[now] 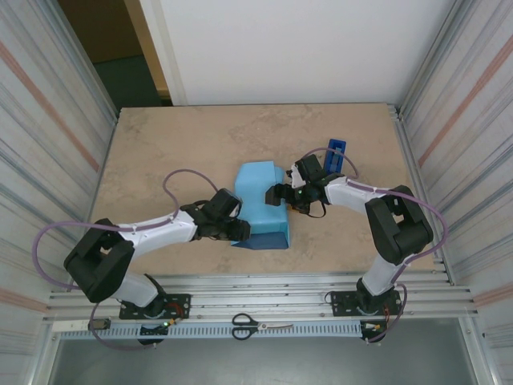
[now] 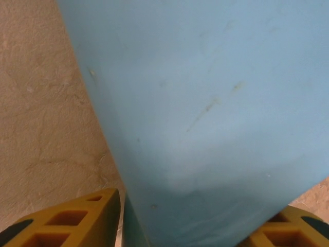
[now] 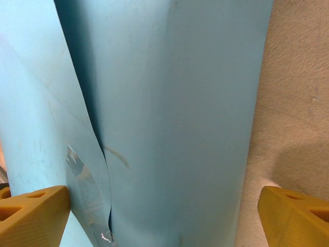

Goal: Wrap the gift box in paper

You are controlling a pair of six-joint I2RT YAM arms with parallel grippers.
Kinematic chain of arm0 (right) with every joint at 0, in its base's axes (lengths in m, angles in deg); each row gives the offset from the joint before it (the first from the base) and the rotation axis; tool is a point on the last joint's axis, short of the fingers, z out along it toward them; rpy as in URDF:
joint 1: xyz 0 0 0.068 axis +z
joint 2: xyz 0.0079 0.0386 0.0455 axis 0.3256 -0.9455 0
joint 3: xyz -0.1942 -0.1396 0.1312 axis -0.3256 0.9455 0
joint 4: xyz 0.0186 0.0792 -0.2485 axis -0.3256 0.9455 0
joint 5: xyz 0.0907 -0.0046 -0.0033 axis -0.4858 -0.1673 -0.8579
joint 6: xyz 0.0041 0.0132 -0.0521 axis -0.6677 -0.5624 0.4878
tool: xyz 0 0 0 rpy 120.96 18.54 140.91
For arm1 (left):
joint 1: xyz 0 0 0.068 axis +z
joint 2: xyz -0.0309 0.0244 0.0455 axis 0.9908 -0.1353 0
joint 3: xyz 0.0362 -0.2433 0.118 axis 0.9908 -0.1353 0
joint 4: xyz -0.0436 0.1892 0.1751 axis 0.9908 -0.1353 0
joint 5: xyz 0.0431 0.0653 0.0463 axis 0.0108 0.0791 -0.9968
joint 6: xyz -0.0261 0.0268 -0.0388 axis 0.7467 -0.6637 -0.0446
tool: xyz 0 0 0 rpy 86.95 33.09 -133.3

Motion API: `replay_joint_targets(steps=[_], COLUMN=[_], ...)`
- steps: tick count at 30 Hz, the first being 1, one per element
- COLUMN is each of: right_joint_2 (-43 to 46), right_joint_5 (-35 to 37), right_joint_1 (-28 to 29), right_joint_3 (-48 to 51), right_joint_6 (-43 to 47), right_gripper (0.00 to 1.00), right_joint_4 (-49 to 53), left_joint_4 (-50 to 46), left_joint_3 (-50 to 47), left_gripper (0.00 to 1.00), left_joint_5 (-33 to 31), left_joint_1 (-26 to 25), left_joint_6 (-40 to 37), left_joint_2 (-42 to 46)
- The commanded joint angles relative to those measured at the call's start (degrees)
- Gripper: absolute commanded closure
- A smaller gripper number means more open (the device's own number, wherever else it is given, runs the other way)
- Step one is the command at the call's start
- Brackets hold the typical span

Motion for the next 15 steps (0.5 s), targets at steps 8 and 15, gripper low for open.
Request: replay_joint_targets(steps=[8, 15], right_joint_2=[-2.1, -1.9], right_joint_5=[7.0, 6.8], right_joint_1=[-0.1, -0.1], right_joint_3=[2.9, 2.8], right_joint_6=[0.8, 0.7], right_gripper=[0.08, 0.08], right_joint_4=[6.0, 5.8], left_joint_4=[-5.7, -7.3], left_joint_3=[4.2, 4.8], left_gripper=[0.6, 0.62], left_joint_5=[-10.5, -13.3], left_joint_1=[-3.4, -3.8], left_joint_6=[6.7, 8.5], left_joint_2=[-2.2, -2.6])
